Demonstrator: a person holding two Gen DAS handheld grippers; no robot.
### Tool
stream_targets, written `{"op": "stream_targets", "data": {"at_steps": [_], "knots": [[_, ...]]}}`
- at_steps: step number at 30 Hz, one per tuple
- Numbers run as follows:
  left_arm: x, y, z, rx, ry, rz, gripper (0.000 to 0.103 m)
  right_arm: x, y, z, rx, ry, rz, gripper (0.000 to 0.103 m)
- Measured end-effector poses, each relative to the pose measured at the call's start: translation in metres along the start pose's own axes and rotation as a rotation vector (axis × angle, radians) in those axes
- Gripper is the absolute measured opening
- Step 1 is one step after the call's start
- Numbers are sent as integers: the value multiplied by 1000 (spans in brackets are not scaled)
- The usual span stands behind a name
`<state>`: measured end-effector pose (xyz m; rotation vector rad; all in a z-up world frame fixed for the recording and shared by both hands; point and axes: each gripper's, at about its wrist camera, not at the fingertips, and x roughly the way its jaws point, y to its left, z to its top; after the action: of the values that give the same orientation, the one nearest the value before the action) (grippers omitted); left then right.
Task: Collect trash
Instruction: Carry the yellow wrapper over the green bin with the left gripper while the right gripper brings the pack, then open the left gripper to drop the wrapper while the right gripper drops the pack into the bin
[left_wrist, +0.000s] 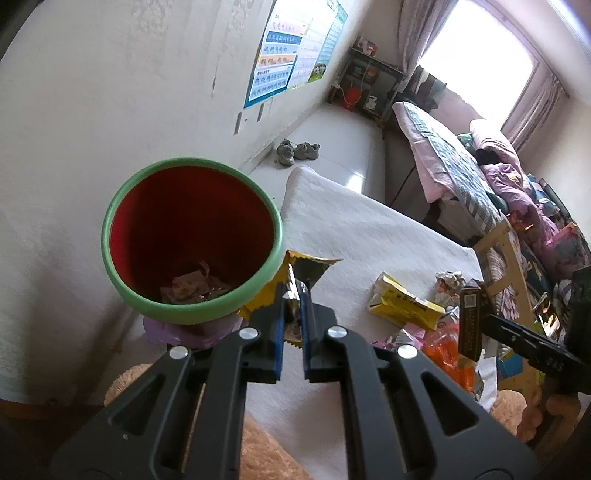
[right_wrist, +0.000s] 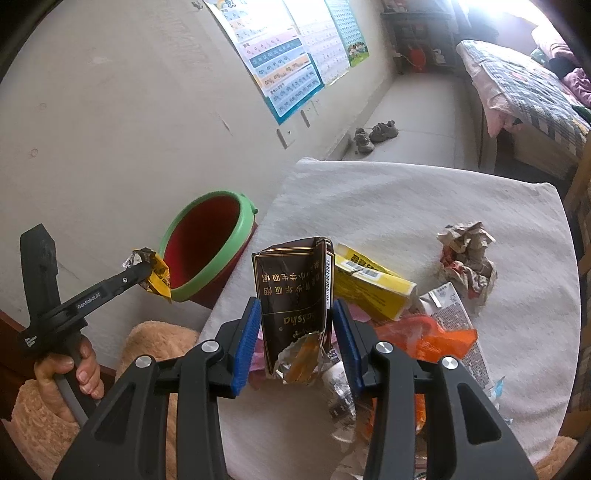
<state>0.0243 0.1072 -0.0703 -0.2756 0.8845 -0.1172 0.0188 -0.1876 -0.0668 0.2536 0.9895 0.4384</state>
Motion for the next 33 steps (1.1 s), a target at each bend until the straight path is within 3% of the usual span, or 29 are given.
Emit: {"op": "stream_targets", "data": {"at_steps": [20,33], "knots": [[-5,23,27,-8,-68,48,7,25,38,21,-81,10,44,39],[16,61,41,-69,-44,105,7,72,77,58,-136,51,103,40]]}}
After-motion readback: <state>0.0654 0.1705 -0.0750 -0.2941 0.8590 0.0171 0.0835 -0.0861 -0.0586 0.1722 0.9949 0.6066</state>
